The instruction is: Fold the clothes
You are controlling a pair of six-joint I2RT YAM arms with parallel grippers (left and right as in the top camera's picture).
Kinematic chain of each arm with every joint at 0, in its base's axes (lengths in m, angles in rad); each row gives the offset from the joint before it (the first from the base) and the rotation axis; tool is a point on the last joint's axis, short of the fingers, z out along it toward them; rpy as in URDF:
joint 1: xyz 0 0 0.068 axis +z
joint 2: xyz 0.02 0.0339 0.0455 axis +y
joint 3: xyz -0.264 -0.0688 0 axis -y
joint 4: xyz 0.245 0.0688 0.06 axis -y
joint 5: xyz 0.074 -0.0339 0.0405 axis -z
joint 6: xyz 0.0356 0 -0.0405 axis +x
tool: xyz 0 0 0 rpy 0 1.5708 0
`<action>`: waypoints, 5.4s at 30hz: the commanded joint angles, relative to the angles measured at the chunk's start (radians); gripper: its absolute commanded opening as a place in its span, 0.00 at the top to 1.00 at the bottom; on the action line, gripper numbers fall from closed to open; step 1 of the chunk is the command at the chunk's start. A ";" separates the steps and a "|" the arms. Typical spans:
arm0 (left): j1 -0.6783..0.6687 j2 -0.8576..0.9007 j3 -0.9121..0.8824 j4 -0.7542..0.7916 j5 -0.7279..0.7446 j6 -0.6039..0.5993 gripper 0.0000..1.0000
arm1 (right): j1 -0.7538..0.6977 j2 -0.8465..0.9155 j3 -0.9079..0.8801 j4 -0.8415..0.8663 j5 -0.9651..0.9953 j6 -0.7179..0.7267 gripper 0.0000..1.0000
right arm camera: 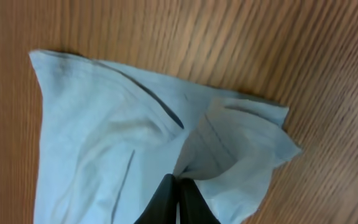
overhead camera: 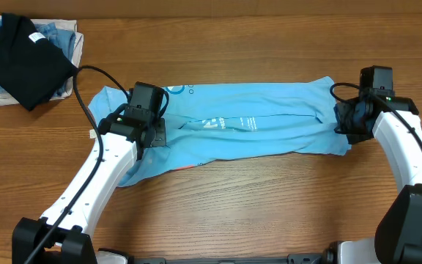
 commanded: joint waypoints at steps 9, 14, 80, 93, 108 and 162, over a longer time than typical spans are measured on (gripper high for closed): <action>0.098 0.007 0.017 0.059 -0.120 0.037 0.77 | 0.003 0.085 0.010 0.092 0.040 0.005 0.96; 0.117 0.008 0.017 0.111 -0.120 0.083 0.77 | 0.003 0.151 0.010 0.159 0.026 -0.003 0.96; 0.143 0.280 0.147 0.037 0.020 0.096 0.96 | 0.003 0.164 0.010 0.146 -0.037 -0.131 0.62; 0.253 0.280 0.147 0.043 -0.061 0.071 0.96 | 0.003 0.164 0.010 0.157 -0.033 -0.131 0.62; 0.257 0.280 0.147 0.037 -0.034 0.090 0.91 | 0.003 0.164 0.013 0.195 -0.142 -0.134 0.54; 0.257 0.276 0.266 -0.057 -0.001 0.090 0.96 | 0.002 0.314 0.355 -0.071 -0.013 -0.161 0.96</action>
